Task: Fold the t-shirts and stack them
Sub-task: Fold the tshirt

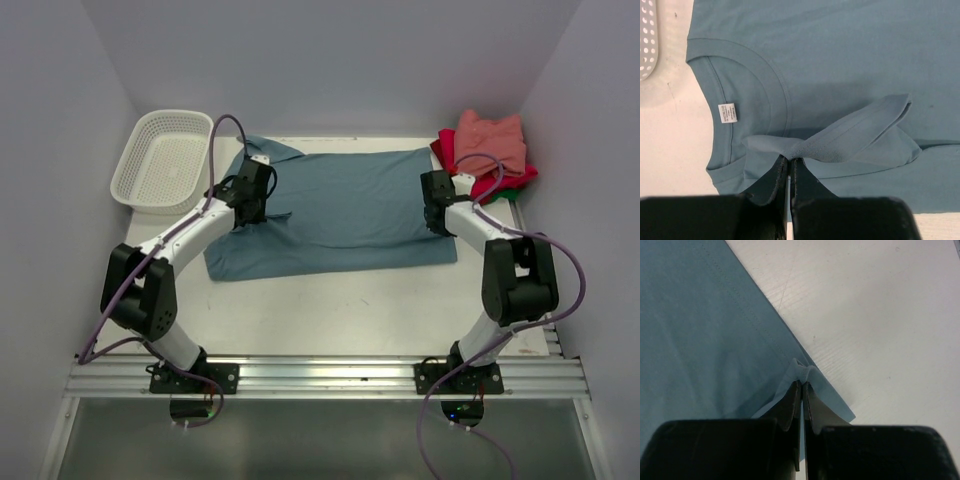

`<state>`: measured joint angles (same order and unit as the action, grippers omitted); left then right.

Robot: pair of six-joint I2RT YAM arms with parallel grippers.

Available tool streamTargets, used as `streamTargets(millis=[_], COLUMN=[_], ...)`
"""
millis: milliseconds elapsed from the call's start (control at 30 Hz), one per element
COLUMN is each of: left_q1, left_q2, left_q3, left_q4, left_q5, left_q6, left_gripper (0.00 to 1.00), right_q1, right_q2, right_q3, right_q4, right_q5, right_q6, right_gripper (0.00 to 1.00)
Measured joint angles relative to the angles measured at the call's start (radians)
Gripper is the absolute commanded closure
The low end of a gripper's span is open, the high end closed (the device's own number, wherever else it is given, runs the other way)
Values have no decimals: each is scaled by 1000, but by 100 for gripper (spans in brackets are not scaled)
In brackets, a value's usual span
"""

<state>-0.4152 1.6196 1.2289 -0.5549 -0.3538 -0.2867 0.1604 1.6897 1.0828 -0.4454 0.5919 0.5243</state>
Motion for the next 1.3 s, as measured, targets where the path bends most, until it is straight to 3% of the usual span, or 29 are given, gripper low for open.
streamTargets(millis=[433,1300], left_q1=[6,35], left_q2=[49,56], left_q3=[45,55], left_q4=[0,1], left_q5=[9,1], left_q6=[18,17], left_gripper=[100,100], right_q1=[-5,-10], right_q2=[75,77], right_q3=[46,40], right_q4=[17,53], right_q5=[0,45], right_q6=[2,43], right_gripper=[100,100])
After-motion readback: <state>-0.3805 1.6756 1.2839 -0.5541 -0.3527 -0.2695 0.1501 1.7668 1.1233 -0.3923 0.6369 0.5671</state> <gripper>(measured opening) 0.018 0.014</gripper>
